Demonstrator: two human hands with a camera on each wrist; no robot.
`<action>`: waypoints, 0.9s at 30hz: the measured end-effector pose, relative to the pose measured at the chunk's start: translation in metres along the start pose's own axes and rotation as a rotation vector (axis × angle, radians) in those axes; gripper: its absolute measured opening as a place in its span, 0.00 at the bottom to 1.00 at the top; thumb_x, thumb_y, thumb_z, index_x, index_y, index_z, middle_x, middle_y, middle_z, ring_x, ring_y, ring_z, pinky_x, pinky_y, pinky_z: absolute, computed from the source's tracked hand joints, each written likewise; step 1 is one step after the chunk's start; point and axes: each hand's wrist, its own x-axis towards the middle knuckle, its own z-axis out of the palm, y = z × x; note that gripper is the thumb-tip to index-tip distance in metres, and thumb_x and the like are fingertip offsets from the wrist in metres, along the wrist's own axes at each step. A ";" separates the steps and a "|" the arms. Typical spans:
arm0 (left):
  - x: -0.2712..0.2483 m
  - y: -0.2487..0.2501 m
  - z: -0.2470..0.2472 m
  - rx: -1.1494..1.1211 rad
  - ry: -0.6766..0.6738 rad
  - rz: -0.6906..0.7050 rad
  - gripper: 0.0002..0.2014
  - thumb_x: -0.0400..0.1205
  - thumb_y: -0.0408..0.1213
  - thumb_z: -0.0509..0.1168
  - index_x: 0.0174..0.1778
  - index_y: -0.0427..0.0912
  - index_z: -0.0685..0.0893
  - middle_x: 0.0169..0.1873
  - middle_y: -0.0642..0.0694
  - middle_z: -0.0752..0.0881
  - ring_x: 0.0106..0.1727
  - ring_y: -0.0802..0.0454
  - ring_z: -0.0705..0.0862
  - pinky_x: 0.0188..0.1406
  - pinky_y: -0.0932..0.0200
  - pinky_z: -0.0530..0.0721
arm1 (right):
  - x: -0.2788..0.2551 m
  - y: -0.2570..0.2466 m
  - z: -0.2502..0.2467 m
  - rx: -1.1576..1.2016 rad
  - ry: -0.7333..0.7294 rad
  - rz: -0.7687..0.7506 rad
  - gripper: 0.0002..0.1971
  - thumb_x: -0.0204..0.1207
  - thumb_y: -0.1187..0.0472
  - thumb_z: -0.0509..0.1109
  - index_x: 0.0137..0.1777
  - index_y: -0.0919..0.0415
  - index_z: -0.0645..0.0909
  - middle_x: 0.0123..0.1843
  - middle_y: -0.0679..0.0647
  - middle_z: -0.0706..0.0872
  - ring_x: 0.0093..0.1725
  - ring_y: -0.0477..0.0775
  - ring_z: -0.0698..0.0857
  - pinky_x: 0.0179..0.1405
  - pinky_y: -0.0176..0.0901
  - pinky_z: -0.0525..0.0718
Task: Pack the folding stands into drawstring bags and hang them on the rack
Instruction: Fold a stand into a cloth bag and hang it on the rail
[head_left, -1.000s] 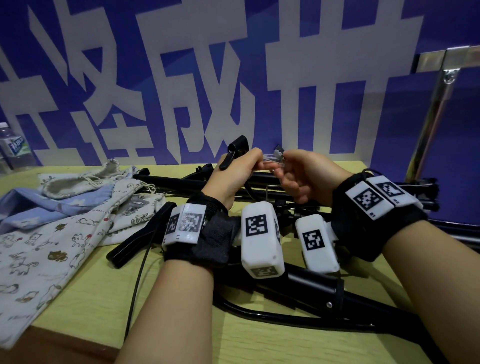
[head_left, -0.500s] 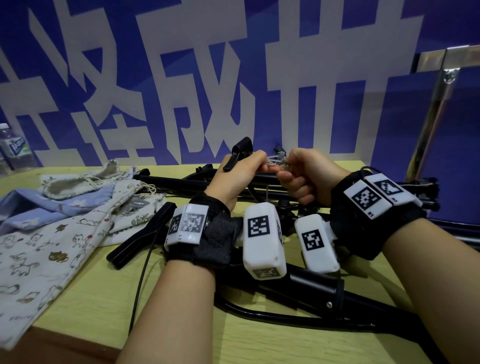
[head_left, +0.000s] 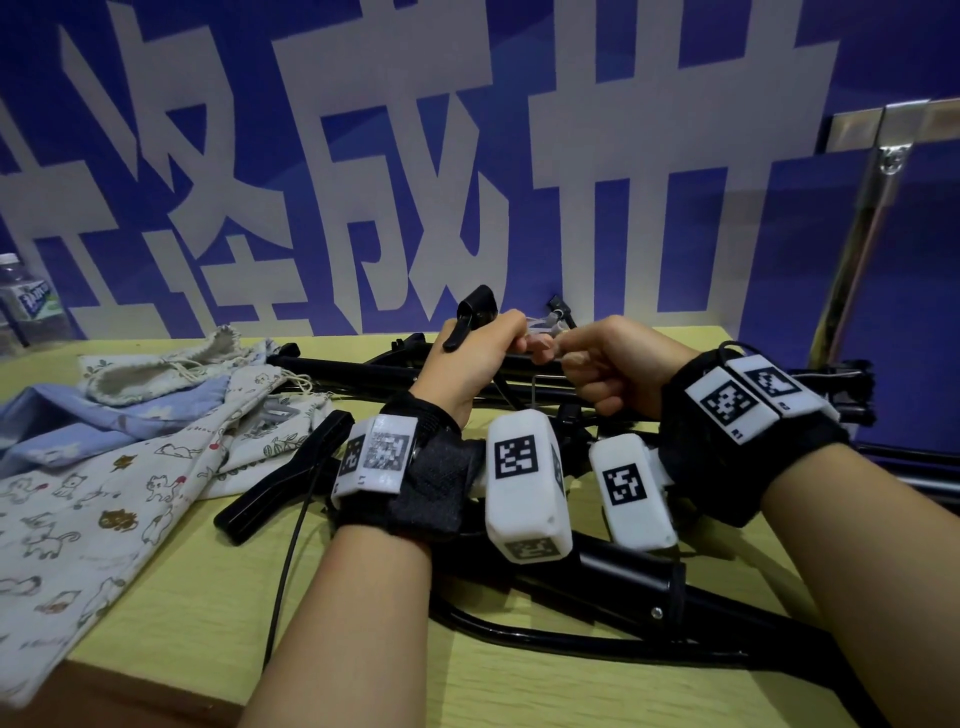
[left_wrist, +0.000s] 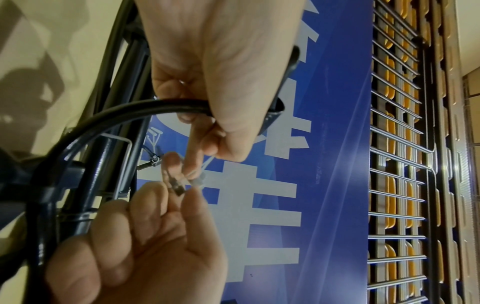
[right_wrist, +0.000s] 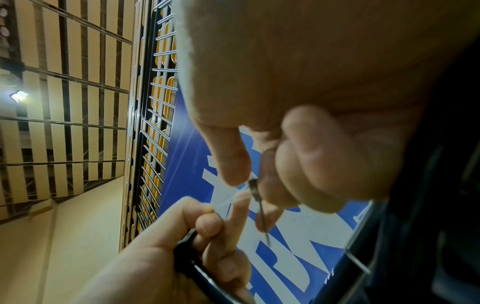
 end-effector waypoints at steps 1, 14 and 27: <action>0.001 -0.001 0.000 -0.014 0.000 -0.006 0.14 0.75 0.38 0.62 0.23 0.46 0.74 0.22 0.58 0.83 0.39 0.54 0.80 0.60 0.50 0.75 | 0.000 -0.001 0.000 -0.012 0.017 0.009 0.11 0.82 0.59 0.55 0.41 0.57 0.75 0.25 0.49 0.62 0.19 0.44 0.58 0.14 0.32 0.57; 0.005 -0.008 -0.005 -0.123 0.080 -0.097 0.13 0.79 0.36 0.58 0.27 0.46 0.74 0.33 0.55 0.89 0.33 0.60 0.73 0.55 0.51 0.73 | -0.040 -0.028 -0.064 -0.478 0.266 0.168 0.09 0.78 0.58 0.67 0.55 0.61 0.81 0.35 0.53 0.78 0.33 0.49 0.75 0.30 0.39 0.75; 0.004 -0.005 -0.001 -0.098 -0.009 -0.072 0.13 0.81 0.26 0.57 0.60 0.38 0.69 0.41 0.51 0.83 0.37 0.58 0.79 0.35 0.61 0.72 | -0.073 0.008 -0.062 -1.153 -0.043 0.466 0.19 0.74 0.55 0.73 0.63 0.58 0.77 0.55 0.51 0.82 0.54 0.51 0.81 0.61 0.46 0.82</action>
